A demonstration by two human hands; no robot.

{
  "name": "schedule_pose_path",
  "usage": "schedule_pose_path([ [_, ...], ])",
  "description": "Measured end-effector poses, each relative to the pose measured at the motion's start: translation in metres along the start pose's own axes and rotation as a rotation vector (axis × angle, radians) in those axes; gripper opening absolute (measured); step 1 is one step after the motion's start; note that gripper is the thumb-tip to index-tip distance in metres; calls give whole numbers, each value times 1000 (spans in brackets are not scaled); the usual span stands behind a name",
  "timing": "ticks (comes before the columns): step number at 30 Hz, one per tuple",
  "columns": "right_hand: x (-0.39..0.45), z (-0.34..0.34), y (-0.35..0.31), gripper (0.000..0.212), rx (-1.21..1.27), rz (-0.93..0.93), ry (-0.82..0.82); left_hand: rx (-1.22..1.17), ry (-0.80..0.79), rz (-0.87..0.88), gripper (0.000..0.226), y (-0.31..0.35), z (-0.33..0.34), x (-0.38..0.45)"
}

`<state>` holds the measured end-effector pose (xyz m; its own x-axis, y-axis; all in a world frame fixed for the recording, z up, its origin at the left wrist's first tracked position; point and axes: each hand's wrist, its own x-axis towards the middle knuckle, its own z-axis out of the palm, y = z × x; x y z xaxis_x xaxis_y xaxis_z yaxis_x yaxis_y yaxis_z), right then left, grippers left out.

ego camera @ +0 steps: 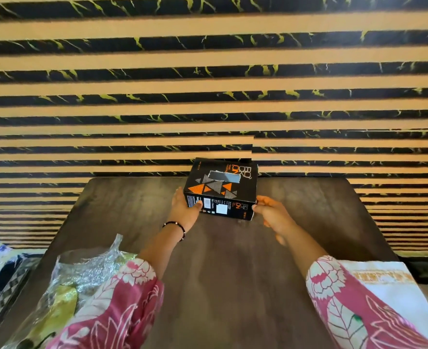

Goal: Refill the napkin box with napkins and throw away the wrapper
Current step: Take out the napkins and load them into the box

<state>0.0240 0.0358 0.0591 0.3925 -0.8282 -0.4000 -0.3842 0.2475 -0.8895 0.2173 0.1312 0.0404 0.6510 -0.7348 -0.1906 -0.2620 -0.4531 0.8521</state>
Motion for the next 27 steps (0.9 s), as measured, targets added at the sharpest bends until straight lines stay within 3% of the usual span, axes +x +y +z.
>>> schedule_pose_path([
  [5, -9, 0, -7, 32, -37, 29, -24, -118, -77, -107, 38, 7, -5, 6],
  [9, -26, -3, 5, 31, -30, 33, 10, -62, -130, -36, 38, -3, -2, -28],
  [13, -58, -5, 25, 34, 46, 4, 62, -53, -24, 60, 47, -32, 9, -74],
  [16, -83, -3, 46, 35, 86, -18, 122, -57, 27, 37, 58, -53, 17, -110],
  [24, -156, -29, 100, 21, 117, -5, 173, -125, 215, 90, 36, -81, 1, -194],
  [27, -149, -41, 108, 16, 161, 45, 223, 4, 272, 257, 38, -59, 0, -195],
])
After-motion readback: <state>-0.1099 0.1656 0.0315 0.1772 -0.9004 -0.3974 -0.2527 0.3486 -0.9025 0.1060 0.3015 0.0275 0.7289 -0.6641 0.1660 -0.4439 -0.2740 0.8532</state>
